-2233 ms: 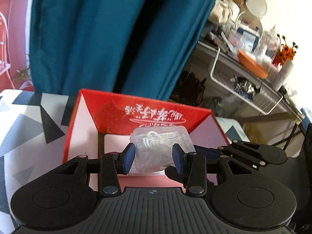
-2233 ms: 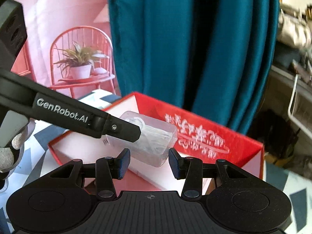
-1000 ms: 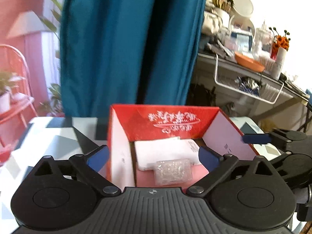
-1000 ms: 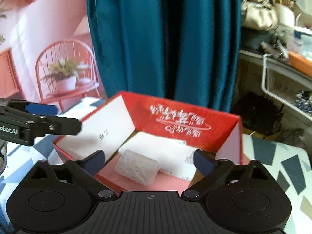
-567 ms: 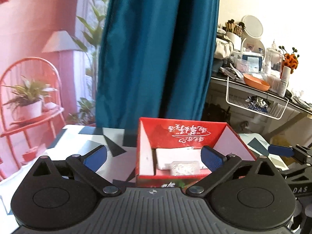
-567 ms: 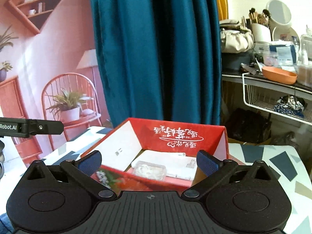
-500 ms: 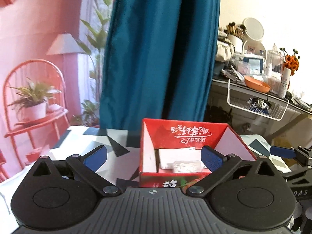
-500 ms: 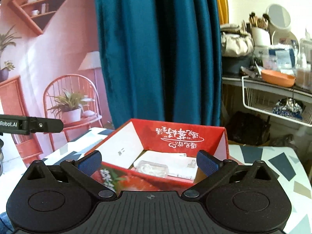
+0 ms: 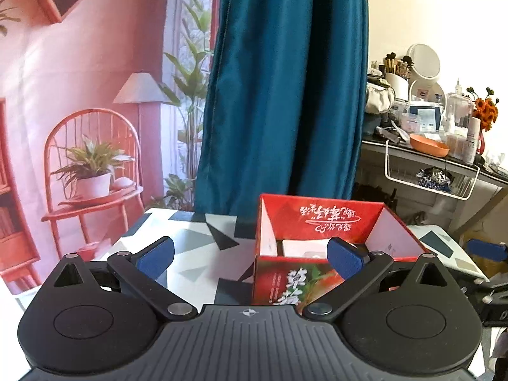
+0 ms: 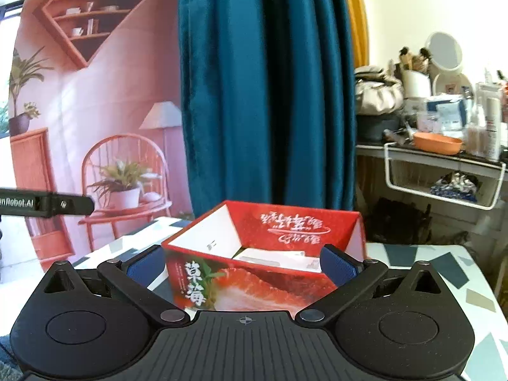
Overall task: Organize rigid objects
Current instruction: 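Lower both grippers onto the purple tube and close on it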
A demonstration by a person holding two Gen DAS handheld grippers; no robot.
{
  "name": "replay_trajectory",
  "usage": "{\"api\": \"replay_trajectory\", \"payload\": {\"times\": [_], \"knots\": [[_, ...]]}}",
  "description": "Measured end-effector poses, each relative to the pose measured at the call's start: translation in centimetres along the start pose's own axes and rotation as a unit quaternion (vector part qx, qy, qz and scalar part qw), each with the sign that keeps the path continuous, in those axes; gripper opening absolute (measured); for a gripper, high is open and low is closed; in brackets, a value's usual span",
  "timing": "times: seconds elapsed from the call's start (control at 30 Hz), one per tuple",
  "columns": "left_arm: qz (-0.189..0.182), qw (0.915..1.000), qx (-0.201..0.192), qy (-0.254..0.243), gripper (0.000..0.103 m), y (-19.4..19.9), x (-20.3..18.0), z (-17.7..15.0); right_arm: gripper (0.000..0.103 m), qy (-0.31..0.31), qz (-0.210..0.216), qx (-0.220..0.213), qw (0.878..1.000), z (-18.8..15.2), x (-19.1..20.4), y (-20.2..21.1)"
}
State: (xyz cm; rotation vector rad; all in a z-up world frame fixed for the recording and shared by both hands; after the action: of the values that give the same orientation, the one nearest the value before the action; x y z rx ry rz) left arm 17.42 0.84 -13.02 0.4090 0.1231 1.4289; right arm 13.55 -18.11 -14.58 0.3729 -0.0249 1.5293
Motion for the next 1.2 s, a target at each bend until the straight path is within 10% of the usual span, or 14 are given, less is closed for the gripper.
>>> {"api": "replay_trajectory", "payload": {"times": [0.23, 0.8, 1.2], "knots": [[0.01, 0.9996, 0.025, 0.01, 0.103, -1.3, 0.3, -2.2, 0.103, -0.018, -0.006, -0.024, 1.0, -1.3, -1.1, 0.7], [-0.026, 0.9872, 0.146, 0.058, 0.101, -6.1, 0.3, -10.9, 0.101, 0.008, -0.012, 0.08, 0.997, -9.7, -2.5, -5.8], [-0.086, 0.9801, 0.171, 0.053, 0.055, -9.3, -3.6, -11.1, 0.061, 0.018, 0.039, 0.136, 0.99, -13.3, -3.1, -12.9]]}}
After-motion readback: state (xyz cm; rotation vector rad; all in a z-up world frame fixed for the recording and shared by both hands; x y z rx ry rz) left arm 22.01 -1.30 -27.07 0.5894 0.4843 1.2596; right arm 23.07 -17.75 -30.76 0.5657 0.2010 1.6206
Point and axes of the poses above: each gripper's, at about its wrist camera, not at the fingertips, and y roughly against the way its jaws point, x to its left, z to its top, the point moved 10 cm from there along -y, roughly the way its jaws point, and after that the axes turned 11 degrees about -y, right-handed, at the moved point
